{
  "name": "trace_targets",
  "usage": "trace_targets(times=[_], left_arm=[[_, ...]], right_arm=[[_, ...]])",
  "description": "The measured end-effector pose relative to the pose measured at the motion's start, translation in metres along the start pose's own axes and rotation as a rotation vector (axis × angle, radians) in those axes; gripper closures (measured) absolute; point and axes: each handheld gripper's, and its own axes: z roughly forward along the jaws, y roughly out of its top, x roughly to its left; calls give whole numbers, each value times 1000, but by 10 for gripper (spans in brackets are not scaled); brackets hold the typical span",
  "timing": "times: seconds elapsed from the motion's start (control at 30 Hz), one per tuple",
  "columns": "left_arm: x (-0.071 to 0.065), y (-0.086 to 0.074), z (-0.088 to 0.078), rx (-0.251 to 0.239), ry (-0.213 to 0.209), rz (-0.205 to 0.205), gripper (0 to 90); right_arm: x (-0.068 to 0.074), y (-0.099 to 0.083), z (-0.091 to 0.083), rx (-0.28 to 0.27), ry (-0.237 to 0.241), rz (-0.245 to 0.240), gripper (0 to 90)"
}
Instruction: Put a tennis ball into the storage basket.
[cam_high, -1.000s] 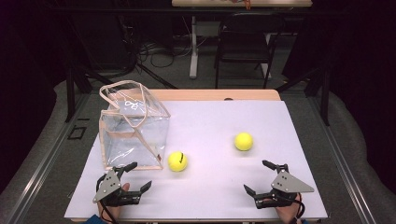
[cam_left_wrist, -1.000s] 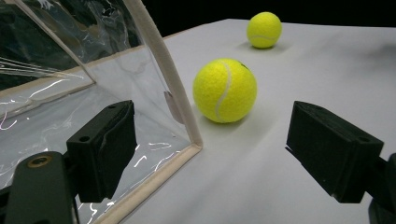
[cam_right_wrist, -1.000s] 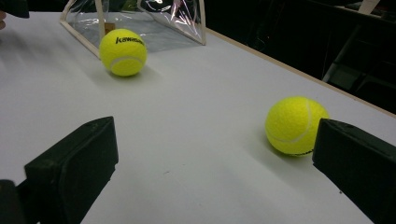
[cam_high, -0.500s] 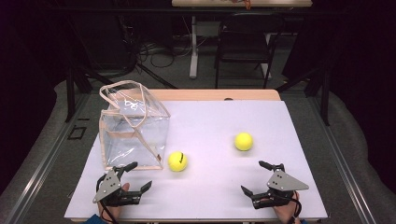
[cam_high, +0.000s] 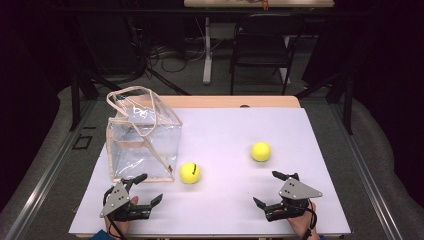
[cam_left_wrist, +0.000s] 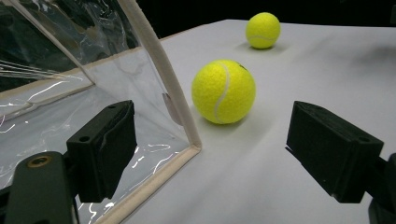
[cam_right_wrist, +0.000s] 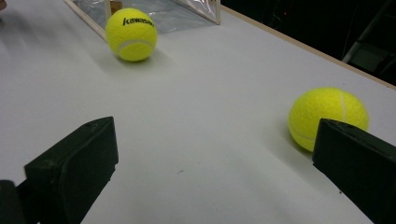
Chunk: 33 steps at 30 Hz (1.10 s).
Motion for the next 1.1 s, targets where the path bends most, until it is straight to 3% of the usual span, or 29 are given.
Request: trace_targets(times=[0.93,1.1], left_arm=[[3,-2,-1,-6,16,-9,157],[3,-1,2,2,6,9,157]], right_arm=[[6,32,38,88,91,3,0],[8,35,46,108,104,8,0]])
